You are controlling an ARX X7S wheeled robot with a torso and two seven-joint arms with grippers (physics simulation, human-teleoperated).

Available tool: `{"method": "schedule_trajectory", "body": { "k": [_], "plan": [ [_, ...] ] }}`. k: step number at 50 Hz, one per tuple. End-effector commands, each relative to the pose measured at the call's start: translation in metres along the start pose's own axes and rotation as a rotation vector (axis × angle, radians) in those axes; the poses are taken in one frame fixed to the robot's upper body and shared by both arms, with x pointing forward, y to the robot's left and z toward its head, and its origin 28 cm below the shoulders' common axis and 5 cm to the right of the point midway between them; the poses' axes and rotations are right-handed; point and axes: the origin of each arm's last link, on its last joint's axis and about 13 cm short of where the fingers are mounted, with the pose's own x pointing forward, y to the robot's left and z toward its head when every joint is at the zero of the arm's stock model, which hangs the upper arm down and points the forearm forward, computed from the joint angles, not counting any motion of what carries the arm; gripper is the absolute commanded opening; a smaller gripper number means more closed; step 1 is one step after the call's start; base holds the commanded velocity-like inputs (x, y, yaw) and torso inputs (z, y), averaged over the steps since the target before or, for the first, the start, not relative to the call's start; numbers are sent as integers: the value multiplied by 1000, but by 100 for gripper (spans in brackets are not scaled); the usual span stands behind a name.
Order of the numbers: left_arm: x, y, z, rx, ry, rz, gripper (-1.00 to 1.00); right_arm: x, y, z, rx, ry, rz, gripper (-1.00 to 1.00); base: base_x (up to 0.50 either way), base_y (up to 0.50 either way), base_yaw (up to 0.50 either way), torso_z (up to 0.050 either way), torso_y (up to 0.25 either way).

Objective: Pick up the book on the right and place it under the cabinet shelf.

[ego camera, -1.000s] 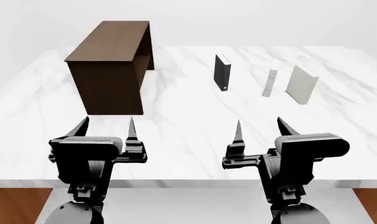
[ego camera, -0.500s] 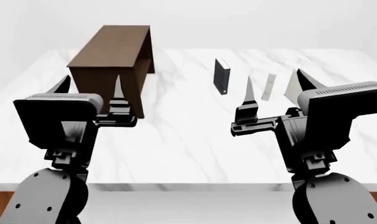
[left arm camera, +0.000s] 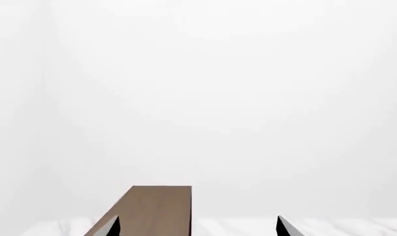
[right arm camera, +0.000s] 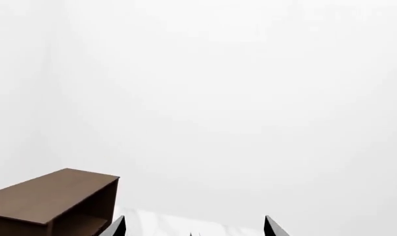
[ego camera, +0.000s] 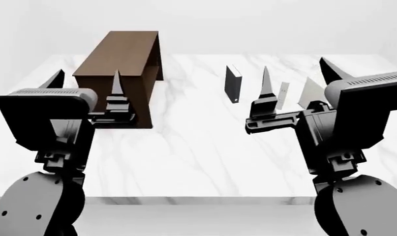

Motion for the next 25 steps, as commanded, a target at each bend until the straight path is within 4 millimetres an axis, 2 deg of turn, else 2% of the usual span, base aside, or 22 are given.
{"method": "schedule_trajectory", "body": {
  "k": [1, 12, 25],
  "plan": [
    [6, 3, 15, -10, -22, 3, 100, 5, -1, 15, 3, -22, 4, 100, 0, 0, 0, 41, 0],
    [12, 4, 30, -3, -67, -6, 100, 11, -3, 35, -6, -57, 8, 100, 102, 0, 0, 0, 0],
    [12, 4, 29, -2, -76, -1, 100, 11, -3, 36, -9, -56, 17, 100, 202, -65, 0, 0, 0]
  ]
}}
